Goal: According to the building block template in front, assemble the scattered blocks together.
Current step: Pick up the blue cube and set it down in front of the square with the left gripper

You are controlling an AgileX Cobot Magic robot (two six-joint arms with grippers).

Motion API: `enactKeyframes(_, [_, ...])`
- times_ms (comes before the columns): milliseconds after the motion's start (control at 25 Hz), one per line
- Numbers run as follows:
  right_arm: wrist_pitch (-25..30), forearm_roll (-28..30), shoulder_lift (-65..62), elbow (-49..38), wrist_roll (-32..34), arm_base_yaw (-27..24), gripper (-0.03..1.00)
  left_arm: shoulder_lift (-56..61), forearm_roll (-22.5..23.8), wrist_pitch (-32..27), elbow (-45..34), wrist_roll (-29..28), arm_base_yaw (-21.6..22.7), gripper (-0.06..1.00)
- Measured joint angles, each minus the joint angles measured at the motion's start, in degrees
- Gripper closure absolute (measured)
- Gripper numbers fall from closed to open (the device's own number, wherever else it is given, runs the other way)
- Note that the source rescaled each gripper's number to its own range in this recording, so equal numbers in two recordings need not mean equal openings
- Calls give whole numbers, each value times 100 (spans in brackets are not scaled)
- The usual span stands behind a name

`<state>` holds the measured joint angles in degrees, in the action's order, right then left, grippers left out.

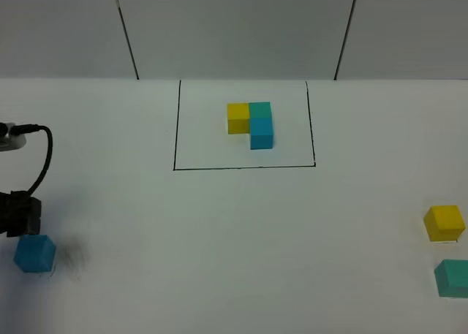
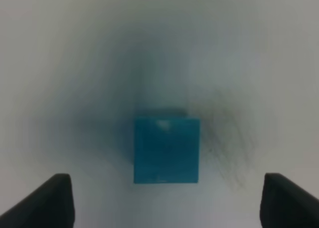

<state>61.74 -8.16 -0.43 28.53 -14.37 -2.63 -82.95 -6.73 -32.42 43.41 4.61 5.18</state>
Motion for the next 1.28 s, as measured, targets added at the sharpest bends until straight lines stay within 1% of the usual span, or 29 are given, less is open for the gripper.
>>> enactKeyframes(320, [0, 0, 0, 0, 0, 0, 39, -579, -6, 247, 6, 27, 0, 14])
enactKeyframes(560, [0, 0, 0, 0, 0, 0, 39, -859, -12, 583, 11, 34, 0, 14])
enactKeyframes(720, [0, 0, 0, 0, 0, 0, 39, -1098, -31, 651, 21, 54, 0, 14])
enactKeyframes(880, [0, 0, 0, 0, 0, 0, 39, -1390, -205, 669, 21, 194, 0, 14])
enactKeyframes(1000, [0, 0, 0, 0, 0, 0, 39, -1563, -435, 706, 31, 478, 0, 14])
enactKeyframes(1160, [0, 0, 0, 0, 0, 0, 39, -1718, -556, 800, 35, 581, 0, 14])
enactKeyframes(1200, [0, 0, 0, 0, 0, 0, 39, -1723, -568, 815, 35, 581, 0, 15])
enactKeyframes(1280, [0, 0, 0, 0, 0, 0, 39, -1731, -569, 832, 41, 586, 0, 22])
